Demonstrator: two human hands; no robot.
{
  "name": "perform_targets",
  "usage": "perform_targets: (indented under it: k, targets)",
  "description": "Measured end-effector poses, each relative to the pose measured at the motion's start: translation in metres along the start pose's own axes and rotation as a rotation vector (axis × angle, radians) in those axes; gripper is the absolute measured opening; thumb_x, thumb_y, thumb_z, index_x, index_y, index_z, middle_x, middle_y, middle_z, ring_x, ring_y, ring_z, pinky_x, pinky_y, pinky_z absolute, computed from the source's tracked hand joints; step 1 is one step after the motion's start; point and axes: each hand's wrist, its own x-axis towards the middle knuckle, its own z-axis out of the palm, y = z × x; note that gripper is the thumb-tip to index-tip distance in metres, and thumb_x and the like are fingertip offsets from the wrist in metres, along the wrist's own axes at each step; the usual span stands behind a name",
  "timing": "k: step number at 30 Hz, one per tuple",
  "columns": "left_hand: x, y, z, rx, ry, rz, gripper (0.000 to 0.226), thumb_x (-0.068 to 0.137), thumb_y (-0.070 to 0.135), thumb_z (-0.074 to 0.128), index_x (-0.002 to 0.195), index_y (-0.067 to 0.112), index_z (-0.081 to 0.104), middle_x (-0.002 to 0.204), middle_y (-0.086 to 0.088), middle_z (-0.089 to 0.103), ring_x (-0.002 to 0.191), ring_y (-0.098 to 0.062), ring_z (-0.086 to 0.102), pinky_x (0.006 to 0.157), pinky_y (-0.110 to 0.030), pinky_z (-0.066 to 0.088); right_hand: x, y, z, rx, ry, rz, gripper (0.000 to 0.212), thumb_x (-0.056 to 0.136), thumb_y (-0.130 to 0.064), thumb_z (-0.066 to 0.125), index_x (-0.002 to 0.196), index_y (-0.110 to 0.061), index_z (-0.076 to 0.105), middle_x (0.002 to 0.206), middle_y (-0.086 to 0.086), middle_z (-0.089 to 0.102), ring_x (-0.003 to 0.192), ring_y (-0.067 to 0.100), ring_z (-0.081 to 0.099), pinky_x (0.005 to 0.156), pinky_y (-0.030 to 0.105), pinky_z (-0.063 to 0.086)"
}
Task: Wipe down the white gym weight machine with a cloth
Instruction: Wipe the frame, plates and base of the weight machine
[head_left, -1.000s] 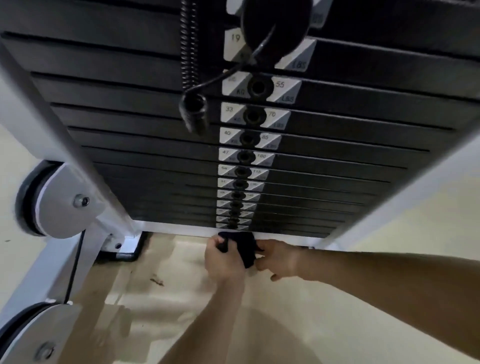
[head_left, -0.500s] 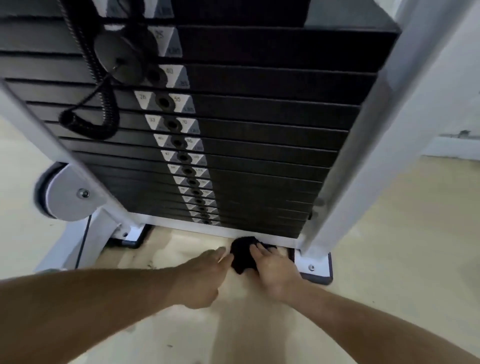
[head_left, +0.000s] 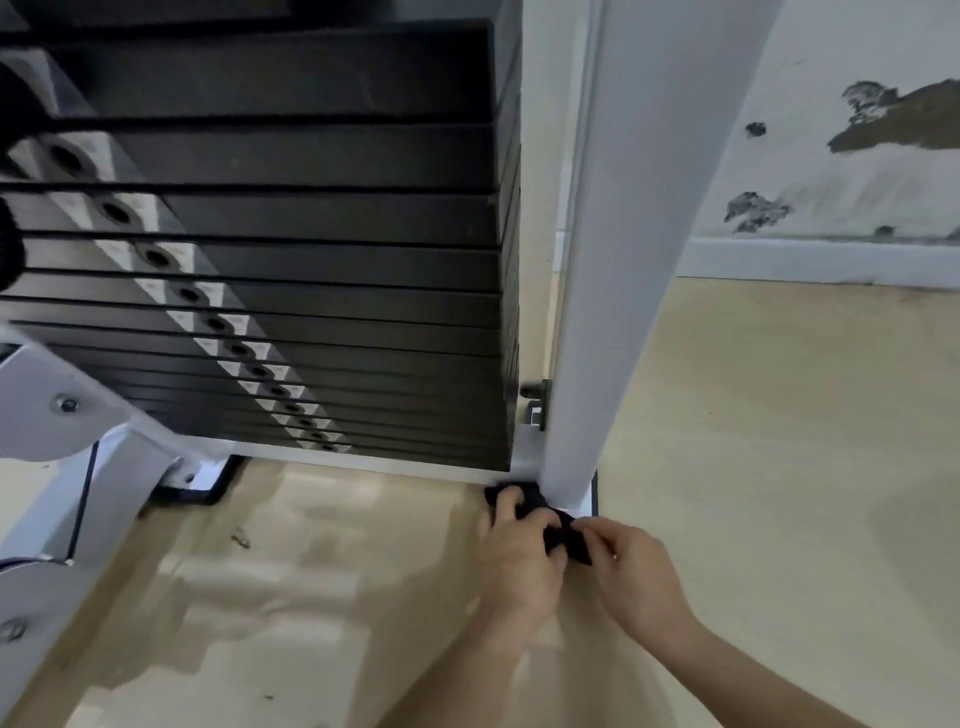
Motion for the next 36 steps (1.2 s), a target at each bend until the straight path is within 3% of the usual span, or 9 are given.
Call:
perform_targets:
  k: [4, 7, 10, 16, 20, 24, 27, 31, 36]
  targets:
    - [-0.015, 0.012, 0.011, -0.002, -0.066, 0.181, 0.035, 0.078, 0.014, 0.063, 0.111, 0.024, 0.068, 0.130, 0.007, 0.046, 0.116, -0.020, 0.047, 0.097, -0.027, 0.041, 0.008, 0.012, -0.008, 0.073, 0.053, -0.008, 0.023, 0.093, -0.010, 0.055, 0.095, -0.027, 0.070, 0.080, -0.013, 0.069, 0.073, 0.002, 0.061, 0.063, 0.011, 0.043]
    - [-0.012, 0.005, 0.010, -0.082, 0.213, -0.036, 0.046, 0.075, 0.011, 0.070, 0.118, 0.021, 0.058, 0.135, 0.003, 0.046, 0.118, -0.020, 0.051, 0.096, -0.032, 0.044, 0.012, 0.013, -0.004, -0.070, 0.123, -0.168, 0.041, 0.089, -0.014, 0.060, 0.129, -0.016, 0.057, 0.119, -0.005, 0.063, 0.108, 0.018, 0.054, 0.087, 0.019, 0.042]
    - [-0.011, 0.004, 0.012, 0.082, 0.088, -0.114, 0.056, 0.082, 0.016, 0.062, 0.134, 0.023, 0.045, 0.149, 0.005, 0.034, 0.129, -0.015, 0.042, 0.100, -0.024, 0.039, 0.007, 0.022, 0.004, -0.153, -0.044, -0.192, 0.054, 0.092, -0.020, 0.054, 0.144, -0.017, 0.040, 0.136, -0.004, 0.051, 0.120, 0.020, 0.047, 0.095, 0.026, 0.042]
    - [-0.005, 0.023, 0.008, 0.106, 0.014, -0.055, 0.028, 0.073, 0.007, 0.060, 0.094, 0.025, 0.067, 0.115, 0.013, 0.055, 0.100, -0.010, 0.055, 0.075, -0.015, 0.042, 0.015, 0.038, 0.000, -0.048, -0.105, -0.130, 0.020, 0.090, -0.015, 0.057, 0.105, -0.022, 0.069, 0.095, -0.009, 0.053, 0.086, 0.013, 0.055, 0.071, 0.018, 0.039]
    - [0.001, 0.020, 0.000, -0.169, 0.123, -0.111, 0.042, 0.066, 0.009, 0.076, 0.101, 0.030, 0.064, 0.108, 0.011, 0.056, 0.094, -0.004, 0.056, 0.077, -0.005, 0.040, 0.031, 0.036, -0.011, 0.121, 0.100, -0.102, 0.017, 0.085, -0.005, 0.062, 0.089, -0.020, 0.069, 0.081, -0.011, 0.049, 0.075, 0.008, 0.050, 0.068, 0.020, 0.037]
    - [-0.016, 0.029, 0.028, 0.021, 0.135, -0.096, 0.046, 0.075, 0.017, 0.071, 0.119, 0.026, 0.061, 0.136, 0.004, 0.048, 0.121, -0.014, 0.049, 0.091, -0.015, 0.041, 0.026, 0.025, -0.007, 0.239, 0.171, -0.126, 0.035, 0.088, 0.004, 0.052, 0.118, -0.013, 0.059, 0.123, 0.000, 0.047, 0.108, 0.002, 0.049, 0.098, 0.026, 0.042]
    - [-0.018, 0.029, 0.037, 0.123, 0.137, -0.029, 0.032, 0.082, 0.021, 0.063, 0.113, 0.023, 0.069, 0.141, 0.001, 0.048, 0.126, -0.020, 0.047, 0.093, -0.016, 0.037, 0.015, 0.034, 0.010, -0.065, 0.027, -0.216, 0.049, 0.098, -0.016, 0.046, 0.146, -0.020, 0.038, 0.153, -0.001, 0.029, 0.140, 0.015, 0.029, 0.109, 0.033, 0.032]
    - [-0.015, 0.021, 0.021, 0.099, -0.025, 0.022, 0.036, 0.070, 0.022, 0.059, 0.104, 0.028, 0.069, 0.118, 0.016, 0.051, 0.108, -0.011, 0.051, 0.085, -0.010, 0.038, 0.019, 0.044, 0.001, -0.055, -0.139, -0.139, 0.045, 0.097, -0.023, 0.046, 0.140, -0.032, 0.043, 0.140, -0.012, 0.041, 0.124, 0.009, 0.046, 0.094, 0.030, 0.041]
    - [-0.001, 0.023, 0.012, -0.135, 0.232, -0.326, 0.062, 0.067, 0.009, 0.073, 0.124, 0.017, 0.051, 0.120, 0.001, 0.051, 0.108, -0.019, 0.055, 0.092, -0.029, 0.046, 0.038, 0.041, -0.012, 0.050, -0.125, -0.088, 0.031, 0.087, -0.028, 0.065, 0.118, -0.027, 0.059, 0.106, -0.004, 0.051, 0.097, 0.014, 0.053, 0.081, 0.023, 0.040]
